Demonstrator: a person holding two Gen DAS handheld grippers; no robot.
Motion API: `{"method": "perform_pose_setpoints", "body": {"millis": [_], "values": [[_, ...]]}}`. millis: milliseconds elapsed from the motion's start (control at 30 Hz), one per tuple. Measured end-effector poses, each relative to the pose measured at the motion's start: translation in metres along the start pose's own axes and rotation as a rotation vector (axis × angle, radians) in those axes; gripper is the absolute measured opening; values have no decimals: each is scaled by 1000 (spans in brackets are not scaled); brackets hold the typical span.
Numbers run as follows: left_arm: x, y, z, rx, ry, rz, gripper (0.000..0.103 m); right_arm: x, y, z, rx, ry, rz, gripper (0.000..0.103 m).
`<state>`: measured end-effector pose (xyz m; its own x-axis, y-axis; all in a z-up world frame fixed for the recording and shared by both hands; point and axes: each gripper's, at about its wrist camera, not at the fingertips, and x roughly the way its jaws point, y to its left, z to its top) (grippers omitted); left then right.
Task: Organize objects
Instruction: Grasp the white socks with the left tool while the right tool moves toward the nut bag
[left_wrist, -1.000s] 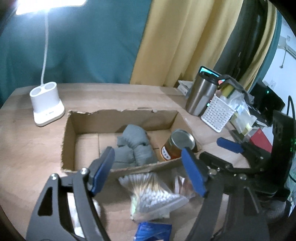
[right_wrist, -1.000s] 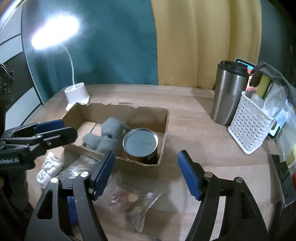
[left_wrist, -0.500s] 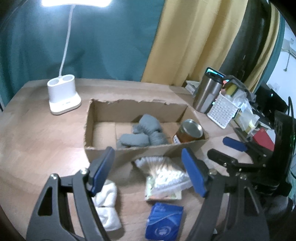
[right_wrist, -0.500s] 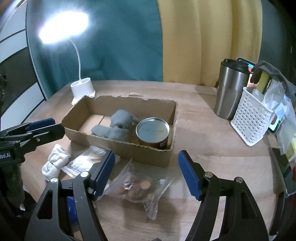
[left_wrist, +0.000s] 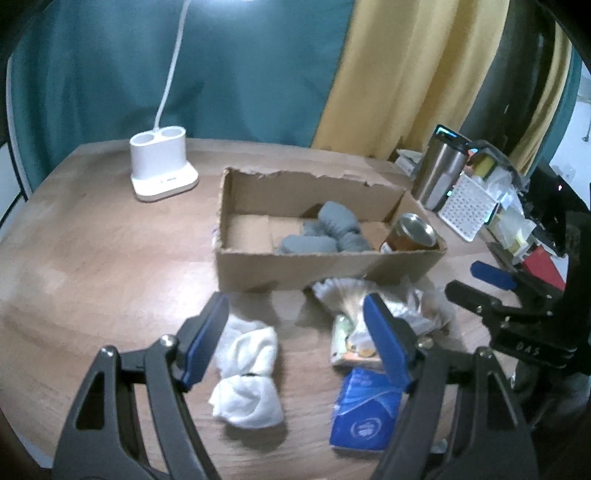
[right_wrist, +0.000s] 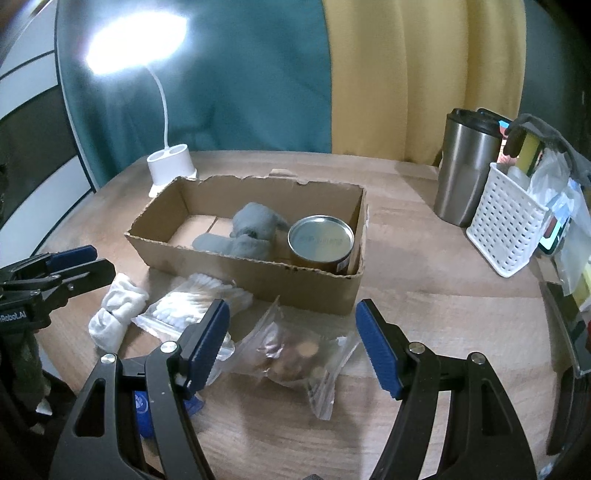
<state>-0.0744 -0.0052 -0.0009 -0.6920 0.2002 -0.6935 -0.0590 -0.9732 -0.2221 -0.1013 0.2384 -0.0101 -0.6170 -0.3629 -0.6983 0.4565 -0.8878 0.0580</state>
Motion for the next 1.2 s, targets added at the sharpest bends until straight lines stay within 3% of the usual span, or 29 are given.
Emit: {"method": "perform_pose_setpoints", "body": {"millis": [467, 533, 900, 1200], "values": [[16, 19, -29, -1, 71, 73, 76, 8, 2, -14, 27, 37, -14, 75], [21, 20, -31, 6, 84, 79, 76, 10, 1, -15, 39, 42, -8, 87], [38, 24, -40, 22, 123, 84, 75, 28, -3, -17, 73, 85, -15, 87], [49, 22, -43, 51, 154, 96, 57, 42, -15, -17, 130, 115, -24, 87]]}}
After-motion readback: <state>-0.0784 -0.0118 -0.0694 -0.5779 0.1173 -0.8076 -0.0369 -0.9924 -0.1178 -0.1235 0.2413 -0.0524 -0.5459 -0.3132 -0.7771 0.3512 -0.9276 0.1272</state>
